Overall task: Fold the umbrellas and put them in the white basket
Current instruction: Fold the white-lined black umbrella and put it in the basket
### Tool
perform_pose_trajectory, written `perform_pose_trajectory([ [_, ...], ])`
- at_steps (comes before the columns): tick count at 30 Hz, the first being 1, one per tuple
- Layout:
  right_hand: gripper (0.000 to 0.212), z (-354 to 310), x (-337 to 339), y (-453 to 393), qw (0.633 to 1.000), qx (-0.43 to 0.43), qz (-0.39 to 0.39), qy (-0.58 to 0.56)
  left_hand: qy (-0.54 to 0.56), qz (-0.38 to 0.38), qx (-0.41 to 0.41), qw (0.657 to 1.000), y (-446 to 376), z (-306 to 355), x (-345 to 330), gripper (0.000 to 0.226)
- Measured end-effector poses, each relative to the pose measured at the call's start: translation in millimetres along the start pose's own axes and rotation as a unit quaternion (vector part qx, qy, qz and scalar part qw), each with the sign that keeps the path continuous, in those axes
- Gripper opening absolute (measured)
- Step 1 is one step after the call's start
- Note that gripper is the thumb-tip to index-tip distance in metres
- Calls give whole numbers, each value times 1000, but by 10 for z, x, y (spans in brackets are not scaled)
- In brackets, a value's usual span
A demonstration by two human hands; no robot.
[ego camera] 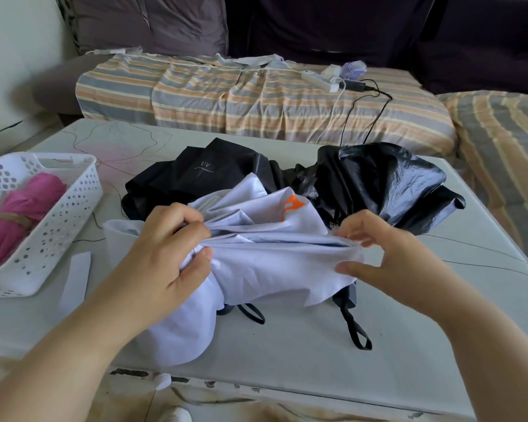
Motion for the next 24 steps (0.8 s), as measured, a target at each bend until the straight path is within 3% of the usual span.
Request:
perform_pose_trajectory([
  [4, 40, -189, -78, -8, 996, 89, 5, -3, -1, 3, 1, 1000, -11, 3, -5, 11],
  [10, 23, -544, -246, 8, 958, 194, 97, 188, -7, 5, -16, 1000, -49, 98, -56, 10],
  [15, 28, -704, -484, -18, 971, 153, 29, 184, -8, 2, -43, 999, -69, 211, -107, 4],
  [17, 27, -596, -510, -24, 978, 71, -43, 191, -6, 2, -49, 999, -72, 213, -101, 4],
  [19, 26, -420, -446, -10, 960, 21, -79, 269, -6, 4, -57, 998, -77, 210, -87, 6],
  [24, 20, -218, -335, 44, 959, -36, -104, 260, -12, 1, -90, 996, -108, 323, -149, 9],
])
Point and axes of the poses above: each hand's wrist, its own y-axis away from the middle knuckle, its own x-axis out of the back of the hand, z = x × y, the point moved 6 cm from there along -y, towards the middle knuckle, and after that the axes turned 1 degree about x, right-handed, at the moved point
